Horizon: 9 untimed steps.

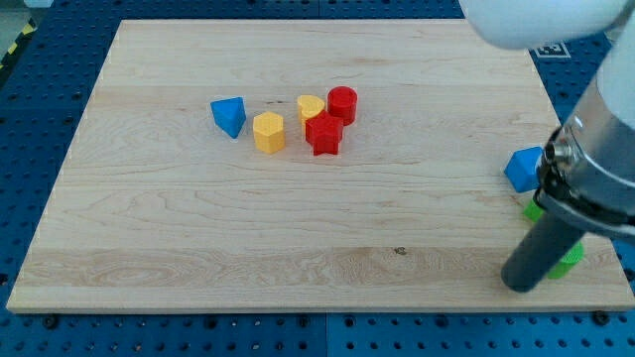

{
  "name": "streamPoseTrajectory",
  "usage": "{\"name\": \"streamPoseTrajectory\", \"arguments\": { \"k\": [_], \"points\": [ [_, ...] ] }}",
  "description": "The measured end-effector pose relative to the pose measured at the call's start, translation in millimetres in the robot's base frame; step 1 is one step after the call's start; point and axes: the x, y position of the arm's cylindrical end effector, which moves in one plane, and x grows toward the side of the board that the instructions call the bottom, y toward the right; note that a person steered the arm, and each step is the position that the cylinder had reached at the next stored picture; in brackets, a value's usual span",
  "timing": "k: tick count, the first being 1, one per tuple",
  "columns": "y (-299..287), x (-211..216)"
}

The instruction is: Push green circle into green star

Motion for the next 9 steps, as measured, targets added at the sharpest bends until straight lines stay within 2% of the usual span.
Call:
{"name": "streamPoseTrajectory", "arguments": {
  "k": [3,5,7,9],
  "points": [
    [66,3],
    [20,7],
    [24,-18],
    [30,-18]
  ]
}}
